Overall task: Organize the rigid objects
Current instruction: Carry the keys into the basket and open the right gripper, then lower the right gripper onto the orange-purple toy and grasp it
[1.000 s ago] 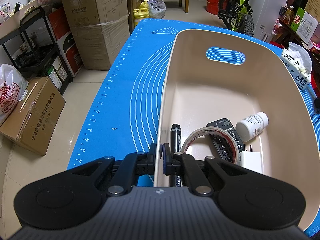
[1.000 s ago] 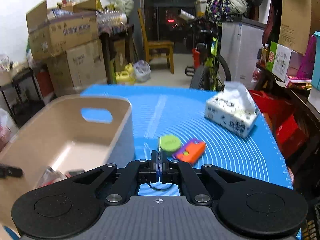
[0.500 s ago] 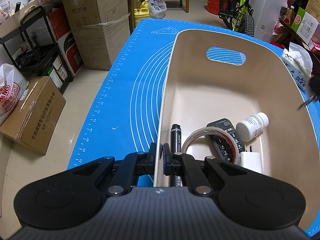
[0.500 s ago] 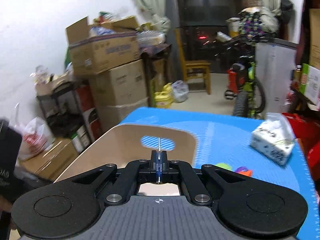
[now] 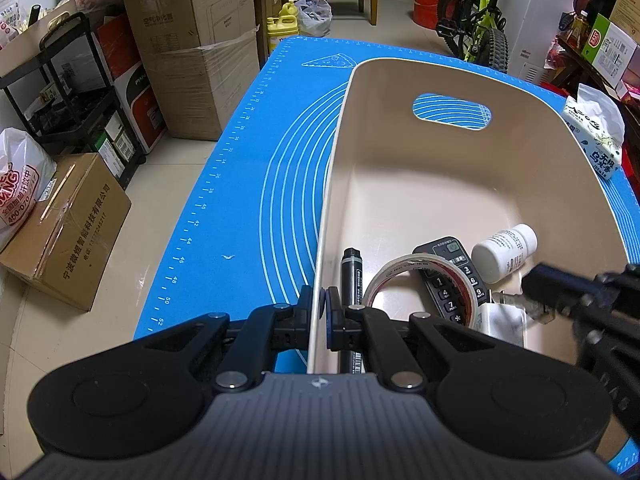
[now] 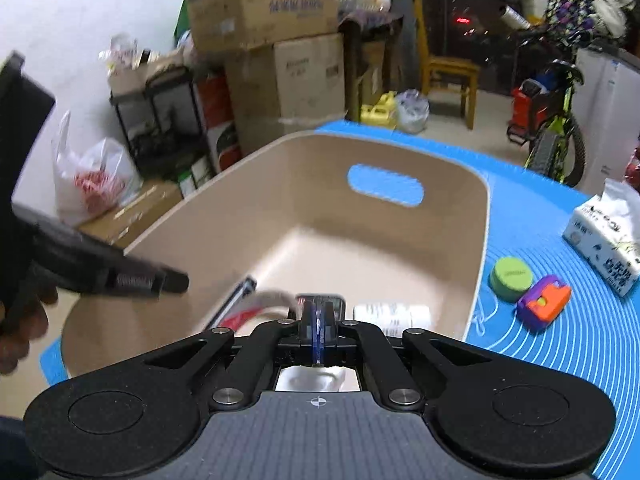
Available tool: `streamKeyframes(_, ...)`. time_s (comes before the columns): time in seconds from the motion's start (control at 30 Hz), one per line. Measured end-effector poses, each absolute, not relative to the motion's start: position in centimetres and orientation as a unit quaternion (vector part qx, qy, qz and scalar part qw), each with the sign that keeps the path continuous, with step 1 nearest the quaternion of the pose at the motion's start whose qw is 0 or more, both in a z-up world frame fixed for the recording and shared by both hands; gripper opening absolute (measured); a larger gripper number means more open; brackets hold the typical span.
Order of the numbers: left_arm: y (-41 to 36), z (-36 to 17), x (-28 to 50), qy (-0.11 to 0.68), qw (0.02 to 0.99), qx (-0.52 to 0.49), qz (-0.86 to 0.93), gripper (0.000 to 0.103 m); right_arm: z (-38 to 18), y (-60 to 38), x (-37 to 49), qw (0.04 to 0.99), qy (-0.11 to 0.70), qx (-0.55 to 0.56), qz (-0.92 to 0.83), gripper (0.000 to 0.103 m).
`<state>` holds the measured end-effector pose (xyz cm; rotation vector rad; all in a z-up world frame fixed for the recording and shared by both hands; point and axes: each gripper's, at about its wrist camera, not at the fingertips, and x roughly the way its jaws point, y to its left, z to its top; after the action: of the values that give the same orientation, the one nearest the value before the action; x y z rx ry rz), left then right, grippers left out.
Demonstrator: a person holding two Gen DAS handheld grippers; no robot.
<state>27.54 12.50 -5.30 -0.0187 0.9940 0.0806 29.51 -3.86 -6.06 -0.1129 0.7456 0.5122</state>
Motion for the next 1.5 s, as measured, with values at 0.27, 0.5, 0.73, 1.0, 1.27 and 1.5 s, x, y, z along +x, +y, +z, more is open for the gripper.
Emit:
streamKeyframes(0.27, 12.5, -5.4, 27.7, 0.478, 0.877, -0.007, 0.043, 0.008, -5.5, -5.0, 29.9, 0.893, 0.368, -0.046, 0.255, 0.045)
streamKeyframes(0.5, 12.4, -5.3, 27.8, 0.479, 0.877, -0.004, 0.045, 0.008, -3.3, -8.1, 30.2, 0.905, 0.35, -0.029, 0.241, 0.068)
streamKeyframes(0.73, 12.4, -5.3, 27.8, 0.479, 0.877, -0.003, 0.045, 0.008, -1.3, -12.7, 31.4, 0.928, 0.309, -0.03, 0.207, 0.082)
streamKeyframes(1.0, 12.4, -5.3, 27.9, 0.482, 0.875, -0.002, 0.045, 0.008, -3.2, -16.9, 35.5, 0.93, 0.316, -0.085, 0.167, 0.095)
streamKeyframes(1.27, 12.3, -5.3, 28.0, 0.486, 0.873, 0.004, 0.044, 0.008, -8.0, -17.8, 40.2, 0.904, 0.348, -0.166, 0.183, 0.095)
streamKeyframes(1.5, 12.2, -5.3, 28.1, 0.488, 0.872, 0.007, 0.045, 0.008, -10.9, -17.5, 43.1, 0.888, 0.362, -0.192, 0.206, 0.095)
